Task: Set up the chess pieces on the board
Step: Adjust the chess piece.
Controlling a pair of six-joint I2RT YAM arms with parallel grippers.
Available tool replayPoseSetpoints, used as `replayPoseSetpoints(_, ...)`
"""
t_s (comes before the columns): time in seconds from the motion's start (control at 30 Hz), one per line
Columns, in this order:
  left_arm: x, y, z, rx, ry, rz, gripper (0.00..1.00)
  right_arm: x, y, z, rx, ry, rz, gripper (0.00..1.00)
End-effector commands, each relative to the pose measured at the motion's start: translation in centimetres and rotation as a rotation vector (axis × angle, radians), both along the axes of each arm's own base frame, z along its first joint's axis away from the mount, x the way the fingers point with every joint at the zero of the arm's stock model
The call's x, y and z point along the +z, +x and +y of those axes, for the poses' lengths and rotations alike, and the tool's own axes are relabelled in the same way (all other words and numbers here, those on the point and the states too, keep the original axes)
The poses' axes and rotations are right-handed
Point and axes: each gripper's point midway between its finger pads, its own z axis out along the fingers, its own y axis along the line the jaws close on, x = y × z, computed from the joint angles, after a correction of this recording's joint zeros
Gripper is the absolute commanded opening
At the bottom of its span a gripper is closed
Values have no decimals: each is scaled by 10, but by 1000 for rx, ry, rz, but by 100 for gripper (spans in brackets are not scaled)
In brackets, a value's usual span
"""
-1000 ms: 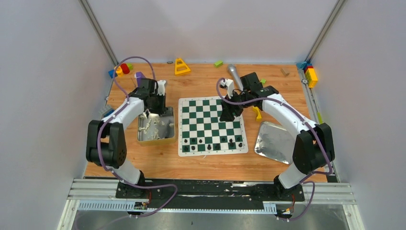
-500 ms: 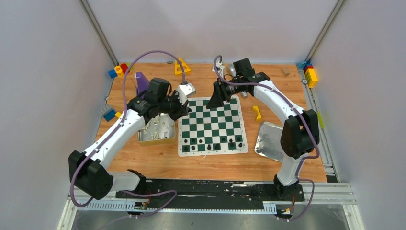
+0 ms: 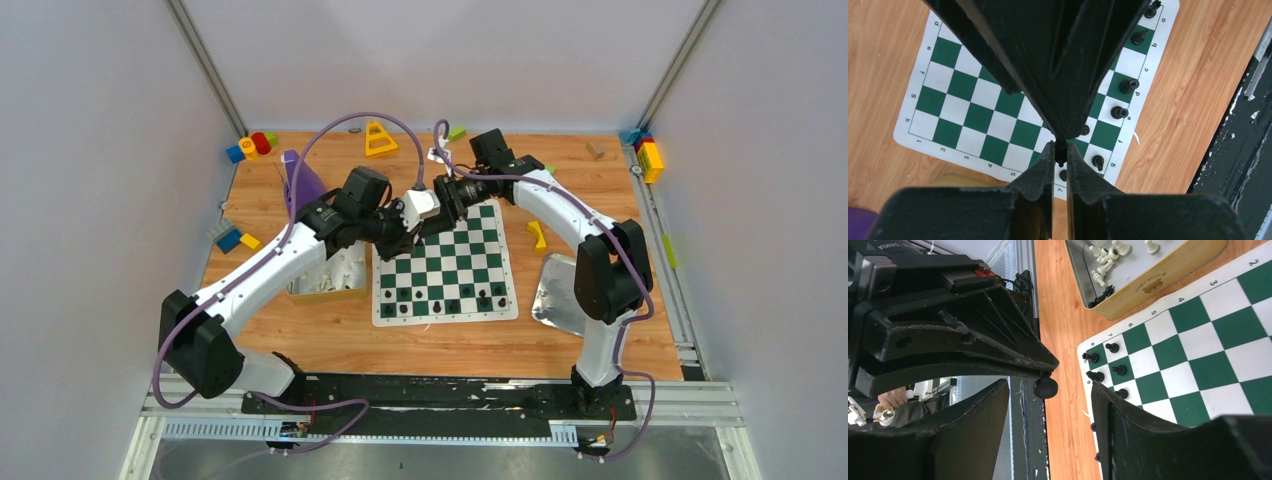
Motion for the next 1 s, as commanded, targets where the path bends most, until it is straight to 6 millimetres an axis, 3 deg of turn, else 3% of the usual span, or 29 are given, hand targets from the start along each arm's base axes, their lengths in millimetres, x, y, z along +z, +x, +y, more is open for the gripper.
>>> replayPoseSetpoints(0.0, 21, 11, -8, -3, -35, -67, 11, 2, -3, 9, 39, 38, -5, 60)
replayPoseSetpoints(0.7, 18, 10, -9, -5, -37, -57, 10, -11, -11, 19, 74, 29, 29, 36)
replayPoseSetpoints(0.83, 17, 9, -9, -9, -36, -55, 10, -12, -11, 20, 80, 29, 34, 27)
replayPoseSetpoints(0.93, 18, 9, -9, -8, -39, -56, 16, -12, -10, 19, 75, 27, 30, 19)
replayPoseSetpoints(0.97, 20, 9, -9, -7, -41, -61, 22, -12, -10, 19, 72, 25, 28, 16)
